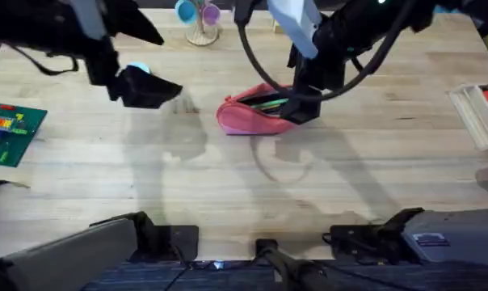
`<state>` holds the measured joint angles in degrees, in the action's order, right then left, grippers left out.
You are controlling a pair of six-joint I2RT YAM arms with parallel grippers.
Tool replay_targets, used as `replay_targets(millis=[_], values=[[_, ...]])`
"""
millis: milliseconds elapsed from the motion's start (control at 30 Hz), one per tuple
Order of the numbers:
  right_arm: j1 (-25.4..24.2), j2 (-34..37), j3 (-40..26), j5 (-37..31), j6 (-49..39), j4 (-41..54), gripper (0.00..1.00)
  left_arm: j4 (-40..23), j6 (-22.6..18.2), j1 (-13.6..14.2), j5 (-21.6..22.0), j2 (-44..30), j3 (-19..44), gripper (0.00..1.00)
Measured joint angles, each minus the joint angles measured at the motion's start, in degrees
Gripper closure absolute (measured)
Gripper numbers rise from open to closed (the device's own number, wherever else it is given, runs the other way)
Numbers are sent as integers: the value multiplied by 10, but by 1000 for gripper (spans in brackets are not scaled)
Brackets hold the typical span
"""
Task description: Unzip the bag, pick up the pens from the table one at a time and place them inside, then zip the bag closed.
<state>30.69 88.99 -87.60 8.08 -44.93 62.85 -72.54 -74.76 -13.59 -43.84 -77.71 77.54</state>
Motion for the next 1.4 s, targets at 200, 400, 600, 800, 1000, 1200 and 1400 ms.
replay_targets(millis=[200, 400, 600, 800, 1000, 1200, 1400], values=[[0, 0, -42, 18, 51, 51, 9, -29, -61, -47, -23, -26, 0, 7], [0, 0, -66, 30, 117, 74, 9, -45, -126, -58, -31, -79, 0, 8], [0, 0, -74, 70, 163, 77, 9, -57, -188, -60, -48, -141, 0, 7], [0, 0, -74, 82, 206, 77, 9, -74, -262, -60, -75, -208, 1, 7], [0, 0, -74, 85, 258, 77, 9, -74, -297, -60, -82, -257, 1, 7], [0, 0, -74, 87, 274, 77, 6, -76, -306, -60, -89, -269, 1, 7], [0, 0, -74, 88, 283, 77, 5, -76, -309, -60, -90, -269, 1, 7]])
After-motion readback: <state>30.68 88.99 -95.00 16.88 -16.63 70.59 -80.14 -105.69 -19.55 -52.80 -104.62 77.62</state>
